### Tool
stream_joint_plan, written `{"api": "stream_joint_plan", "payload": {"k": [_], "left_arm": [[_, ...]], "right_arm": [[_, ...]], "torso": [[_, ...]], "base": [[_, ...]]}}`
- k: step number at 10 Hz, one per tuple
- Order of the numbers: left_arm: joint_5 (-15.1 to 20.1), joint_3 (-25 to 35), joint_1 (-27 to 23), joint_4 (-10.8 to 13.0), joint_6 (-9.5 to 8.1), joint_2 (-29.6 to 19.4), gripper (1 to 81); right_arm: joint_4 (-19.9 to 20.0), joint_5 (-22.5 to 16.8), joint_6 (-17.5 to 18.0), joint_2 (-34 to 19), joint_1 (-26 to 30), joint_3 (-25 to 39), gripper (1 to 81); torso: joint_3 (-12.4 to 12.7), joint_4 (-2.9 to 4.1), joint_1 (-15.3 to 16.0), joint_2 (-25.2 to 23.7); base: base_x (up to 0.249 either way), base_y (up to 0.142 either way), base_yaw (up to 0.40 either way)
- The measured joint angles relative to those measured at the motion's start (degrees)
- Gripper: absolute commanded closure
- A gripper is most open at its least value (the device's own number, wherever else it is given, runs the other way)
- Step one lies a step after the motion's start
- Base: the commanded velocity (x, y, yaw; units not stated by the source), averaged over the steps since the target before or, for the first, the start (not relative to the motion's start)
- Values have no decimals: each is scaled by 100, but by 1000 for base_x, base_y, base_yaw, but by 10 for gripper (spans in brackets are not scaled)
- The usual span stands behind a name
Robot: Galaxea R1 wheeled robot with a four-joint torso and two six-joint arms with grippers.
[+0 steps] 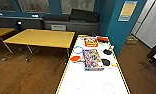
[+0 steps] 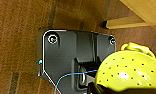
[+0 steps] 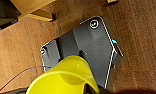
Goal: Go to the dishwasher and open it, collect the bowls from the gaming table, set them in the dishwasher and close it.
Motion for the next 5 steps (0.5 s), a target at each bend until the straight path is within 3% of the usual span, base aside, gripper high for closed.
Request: {"api": "stream_joint_plan", "payload": {"k": [5], "left_arm": [[-540,-1189,629,372,89,848,811]], "right_arm": [[0,-171,0,297,-28,-373,811]], "torso": [[2,0,0,0]], "base": [[0,0,0]]}}
